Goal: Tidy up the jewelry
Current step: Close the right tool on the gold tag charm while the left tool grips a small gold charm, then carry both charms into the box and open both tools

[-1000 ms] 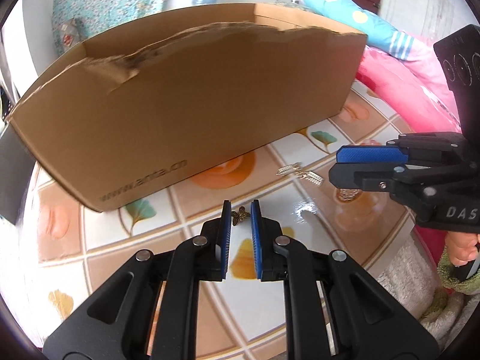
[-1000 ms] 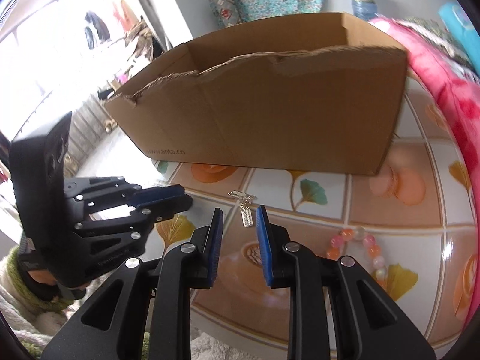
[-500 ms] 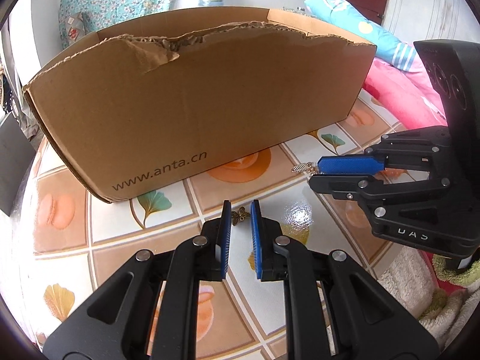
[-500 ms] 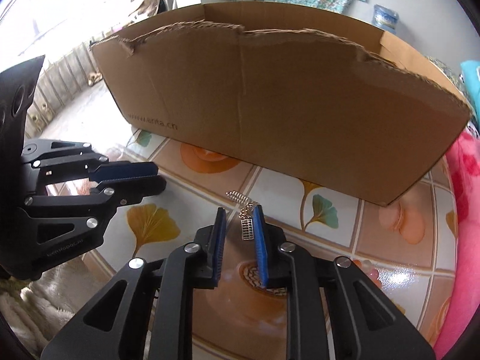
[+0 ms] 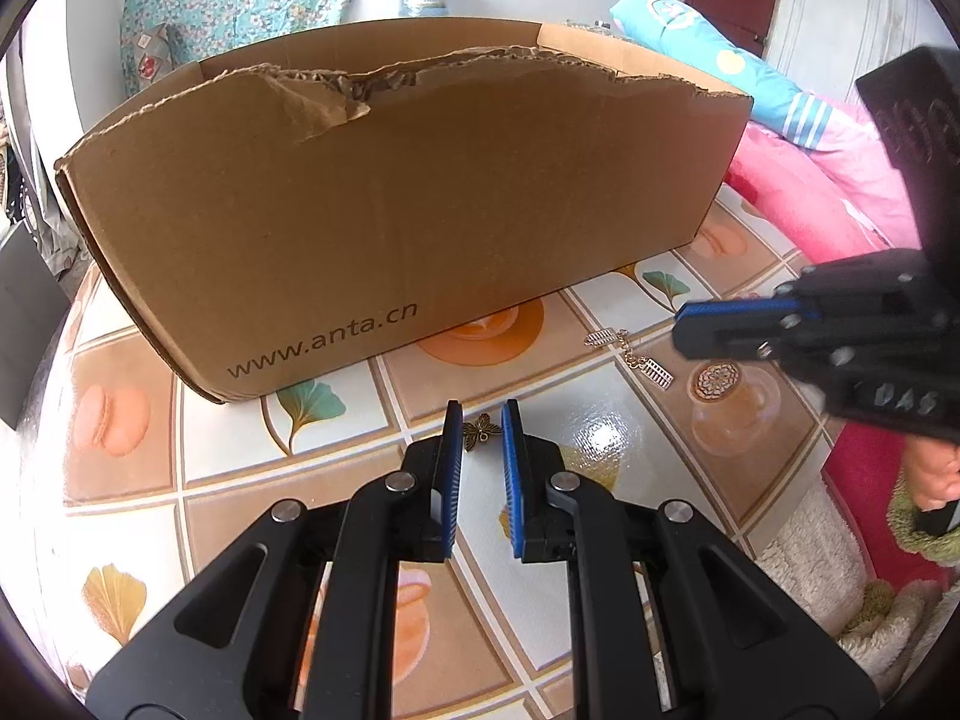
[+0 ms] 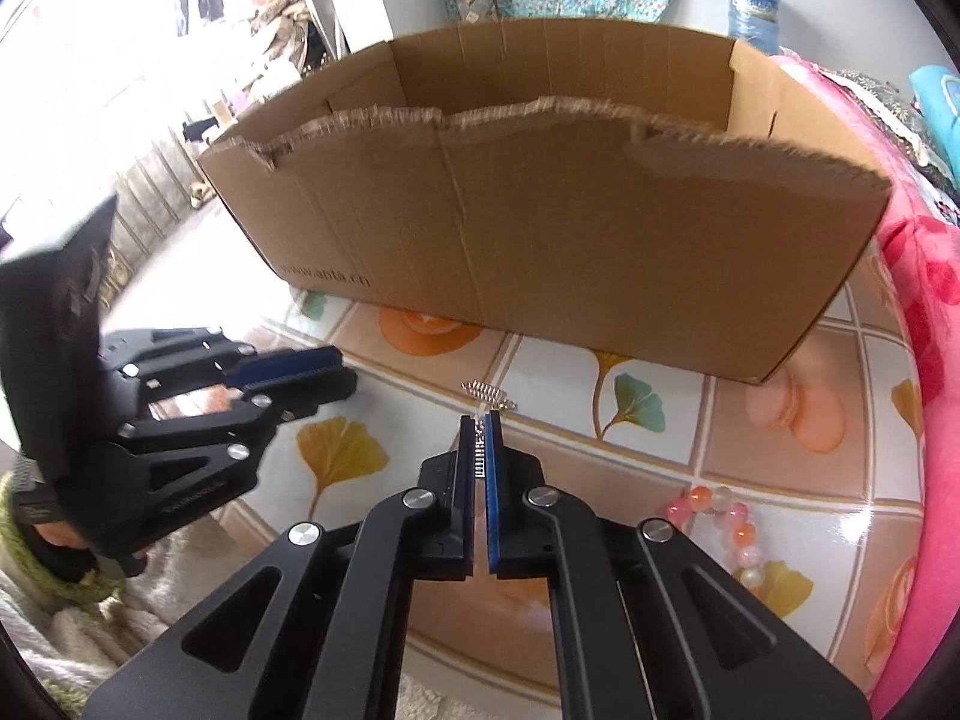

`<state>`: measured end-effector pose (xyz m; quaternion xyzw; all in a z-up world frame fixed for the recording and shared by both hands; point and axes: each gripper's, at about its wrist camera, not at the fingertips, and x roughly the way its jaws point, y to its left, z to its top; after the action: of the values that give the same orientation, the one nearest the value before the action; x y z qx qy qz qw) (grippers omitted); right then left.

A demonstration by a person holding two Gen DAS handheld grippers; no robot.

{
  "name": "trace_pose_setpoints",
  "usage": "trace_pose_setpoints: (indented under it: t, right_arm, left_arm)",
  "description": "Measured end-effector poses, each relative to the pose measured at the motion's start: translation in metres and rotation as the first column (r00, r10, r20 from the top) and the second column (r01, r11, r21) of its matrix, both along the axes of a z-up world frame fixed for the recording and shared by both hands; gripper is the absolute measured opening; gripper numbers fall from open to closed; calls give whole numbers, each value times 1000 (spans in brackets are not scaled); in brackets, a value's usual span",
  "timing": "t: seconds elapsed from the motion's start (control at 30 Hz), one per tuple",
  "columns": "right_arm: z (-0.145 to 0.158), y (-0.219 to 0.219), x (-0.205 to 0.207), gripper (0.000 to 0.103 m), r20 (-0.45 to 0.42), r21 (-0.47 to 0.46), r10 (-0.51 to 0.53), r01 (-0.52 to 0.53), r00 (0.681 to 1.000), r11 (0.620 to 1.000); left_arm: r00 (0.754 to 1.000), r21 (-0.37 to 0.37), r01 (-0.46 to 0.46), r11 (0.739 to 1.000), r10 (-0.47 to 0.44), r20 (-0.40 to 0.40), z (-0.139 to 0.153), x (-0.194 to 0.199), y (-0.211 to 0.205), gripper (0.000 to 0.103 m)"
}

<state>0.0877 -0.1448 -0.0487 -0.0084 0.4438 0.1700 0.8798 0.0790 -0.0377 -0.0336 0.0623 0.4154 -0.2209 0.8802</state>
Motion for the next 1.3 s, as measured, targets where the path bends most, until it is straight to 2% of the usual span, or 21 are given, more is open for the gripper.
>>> trace_pose_setpoints:
  t: [0.17,0.33,0.37,0.43,0.6,0.67,0.73,0.87,1.03,1.3]
  right_arm:
    - [13,-5,-2,3,21,27,5,-6,1000,1000]
    - [-1,1,9,6,-16,28,5,-5,1000,1000]
    - [-5,5,12,12,-20,16,5,-5,1000,1000]
    - [-14,11,15,15,-33,-8,15,-15,999,1000]
    - [-27,27,18,15,-27,-105,37,-39,999,994]
    - [-28,29,17,9,-18,-135,36,-38,999,990]
    - [-28,26,18,4,-28,-115,34,-37,999,993]
    - [-27,17,18,2,-41,-64,18,-21,999,998]
    - [-16,6,15,2,-33,9,1,-1,999,1000]
    - [2,-1,12,2,0,51,-18,18,1000,999]
  left_arm:
    - [1000,-1,2,1000,-2,4,0,-1,0,12]
    - [1000,-5,1,1000,-1,2,0,-1,0,12]
    - [1000,-5,1,1000,-1,2,0,-1,0,12]
    - [1000,-7,1,1000,-1,2,0,-1,0,12]
    - [1000,-8,1,1000,-1,3,0,-1,0,12]
    - [1000,-8,1,1000,-1,3,0,-1,0,12]
    - [1000,-11,2,1000,-2,5,0,0,-1,12]
    - [1000,-16,2,1000,-2,5,0,0,0,12]
    - [1000,-21,4,1000,-4,7,0,0,1,12]
    - [1000,-34,4,999,-4,9,0,2,4,12]
